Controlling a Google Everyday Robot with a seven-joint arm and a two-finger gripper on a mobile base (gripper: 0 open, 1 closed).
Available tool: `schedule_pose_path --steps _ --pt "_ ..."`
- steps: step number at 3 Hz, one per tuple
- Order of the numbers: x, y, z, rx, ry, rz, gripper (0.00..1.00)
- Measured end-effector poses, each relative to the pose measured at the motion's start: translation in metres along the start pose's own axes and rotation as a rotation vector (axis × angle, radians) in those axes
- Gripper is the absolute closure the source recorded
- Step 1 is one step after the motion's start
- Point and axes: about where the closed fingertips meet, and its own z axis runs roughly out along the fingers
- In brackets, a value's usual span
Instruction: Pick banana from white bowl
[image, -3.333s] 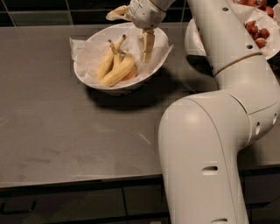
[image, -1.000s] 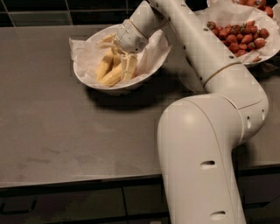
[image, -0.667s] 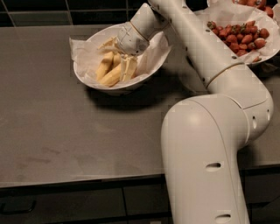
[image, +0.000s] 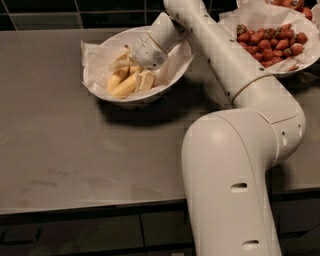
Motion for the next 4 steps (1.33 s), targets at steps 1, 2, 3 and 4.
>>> schedule_pose_path --steps 1,2,3,4 --pt "-0.002 -0.001 -0.002 0.0 0.0 0.0 0.64" --pt "0.002 0.0 -0.01 0.028 0.027 0.03 0.87" --pt "0.003 0.003 -0.028 0.088 0.08 0.065 1.0" --pt "0.001 0.007 -0.051 0.17 0.156 0.107 1.0"
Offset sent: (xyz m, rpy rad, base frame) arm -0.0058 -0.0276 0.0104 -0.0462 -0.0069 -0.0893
